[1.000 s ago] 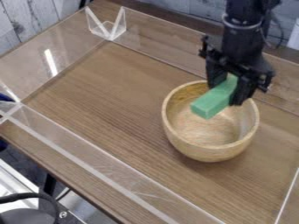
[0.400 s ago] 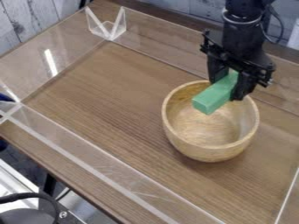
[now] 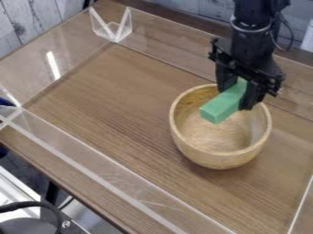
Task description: Remove the green block from inside the brown bowl and put it on the table
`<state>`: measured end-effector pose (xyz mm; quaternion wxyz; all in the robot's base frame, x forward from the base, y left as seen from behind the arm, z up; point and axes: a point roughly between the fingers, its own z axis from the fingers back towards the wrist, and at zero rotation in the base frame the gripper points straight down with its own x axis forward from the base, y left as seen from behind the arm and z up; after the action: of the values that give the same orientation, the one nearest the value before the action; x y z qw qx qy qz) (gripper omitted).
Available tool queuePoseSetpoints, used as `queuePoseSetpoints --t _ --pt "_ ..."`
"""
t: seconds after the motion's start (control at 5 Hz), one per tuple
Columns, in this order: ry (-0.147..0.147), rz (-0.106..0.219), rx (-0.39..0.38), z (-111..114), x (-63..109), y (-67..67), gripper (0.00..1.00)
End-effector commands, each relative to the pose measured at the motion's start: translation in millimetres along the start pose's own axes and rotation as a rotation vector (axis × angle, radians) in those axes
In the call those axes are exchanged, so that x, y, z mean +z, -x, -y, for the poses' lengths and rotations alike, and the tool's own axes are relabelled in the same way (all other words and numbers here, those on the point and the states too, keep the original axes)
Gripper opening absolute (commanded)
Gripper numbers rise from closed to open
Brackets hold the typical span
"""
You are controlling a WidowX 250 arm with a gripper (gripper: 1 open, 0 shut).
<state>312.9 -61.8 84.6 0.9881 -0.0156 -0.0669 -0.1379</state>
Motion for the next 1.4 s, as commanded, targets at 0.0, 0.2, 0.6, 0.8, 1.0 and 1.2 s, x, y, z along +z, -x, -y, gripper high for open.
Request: queuePoseSetpoints --t 0.0,0.2,0.6,0.8,1.0,1.2 --pt "-0.005 0.047 0.005 -4 9.2 -7.0 0.00" --pt "-0.013 0.049 0.027 -11 15.5 -1.5 0.00" --pt "-0.029 0.052 0.072 -29 28.0 12.0 0.00" --pt "-0.046 0.042 0.122 -55 32.4 26.9 0.00" --pt "-0.060 0.029 0.185 -89 31.0 46.6 0.00" --pt "-0.077 0.014 0.238 -118 23.9 64.6 0.00"
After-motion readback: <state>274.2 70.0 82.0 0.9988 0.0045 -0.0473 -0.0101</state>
